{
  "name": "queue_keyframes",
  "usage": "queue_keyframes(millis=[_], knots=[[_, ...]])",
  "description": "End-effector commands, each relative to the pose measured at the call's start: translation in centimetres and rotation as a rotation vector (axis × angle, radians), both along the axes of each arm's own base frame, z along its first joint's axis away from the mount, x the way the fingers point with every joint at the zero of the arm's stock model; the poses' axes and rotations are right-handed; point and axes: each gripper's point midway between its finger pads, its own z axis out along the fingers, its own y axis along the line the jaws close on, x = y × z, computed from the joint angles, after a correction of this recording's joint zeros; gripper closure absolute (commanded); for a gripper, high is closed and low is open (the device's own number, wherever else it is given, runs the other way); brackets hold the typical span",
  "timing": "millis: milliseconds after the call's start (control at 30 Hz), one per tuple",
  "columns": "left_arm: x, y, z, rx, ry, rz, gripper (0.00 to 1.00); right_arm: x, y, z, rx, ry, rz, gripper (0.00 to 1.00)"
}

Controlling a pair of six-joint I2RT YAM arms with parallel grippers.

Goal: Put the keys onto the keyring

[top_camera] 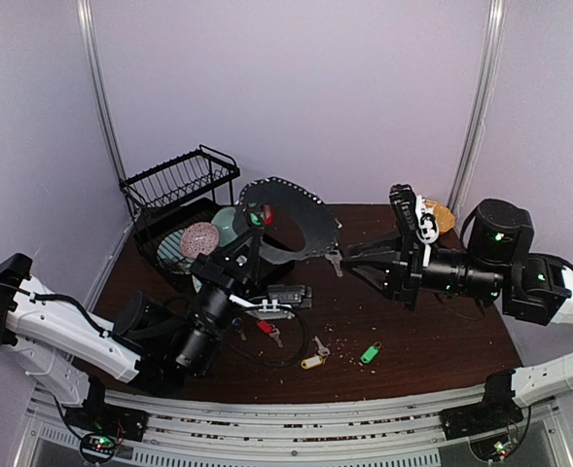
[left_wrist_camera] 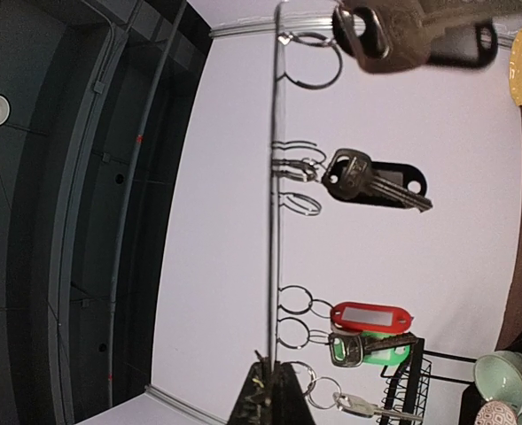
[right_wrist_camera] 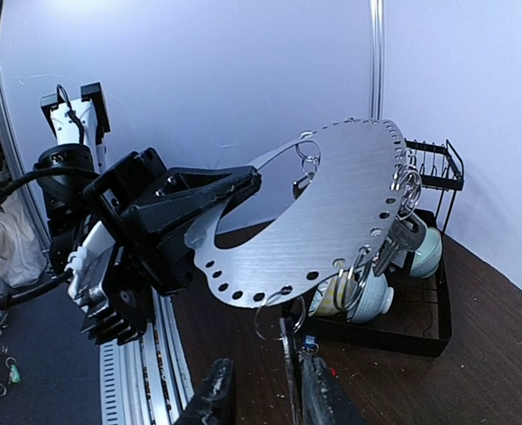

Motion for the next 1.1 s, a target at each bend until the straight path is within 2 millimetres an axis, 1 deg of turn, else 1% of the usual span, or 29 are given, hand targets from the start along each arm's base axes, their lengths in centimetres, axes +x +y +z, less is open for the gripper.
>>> queue_keyframes(millis=[0,200,300,400,467,567,633,767,833,967,1067], knots=[[-0.2,0.8,2.3,-0.102,-0.012,-0.009,1.0,0.7,-0.3,1.4,0.076,0.0,-0.042,0.68],[-0.1,0.8,2.1,-0.103,-0.006,-0.008,1.0,0.8,0.3,2.1,0.129,0.002,-0.027,0.63],[-0.1,0.9,2.1,-0.1,-0.004,-0.004,1.0,0.5,0.8,1.8,0.126,0.009,-0.004,0.61],[-0.1,1.0,2.1,-0.104,-0.002,-0.003,1.0,0.5,1.2,1.5,0.115,0.01,0.006,0.63],[-0.1,1.1,2.1,-0.105,-0.001,-0.003,1.0,0.5,1.2,1.4,0.112,0.008,0.005,0.66],[-0.1,1.2,2.2,-0.109,-0.001,-0.002,1.0,0.7,1.2,1.3,0.109,0.004,-0.005,0.75],[-0.1,1.2,2.2,-0.109,-0.001,-0.002,1.0,0.9,1.2,1.1,0.101,0.004,-0.017,0.77],[-0.1,1.3,2.2,-0.112,0.0,0.0,1.0,1.4,0.9,0.8,0.094,0.004,-0.05,0.9],[-0.1,1.3,2.2,-0.111,0.0,0.0,1.0,1.5,0.8,0.6,0.088,0.004,-0.057,0.93],[-0.1,1.5,2.3,-0.116,0.0,0.0,1.0,1.8,0.5,0.4,0.074,0.003,-0.08,0.94],[-0.1,1.5,2.3,-0.117,0.0,-0.001,1.0,1.8,0.4,0.4,0.071,0.0,-0.084,1.0]])
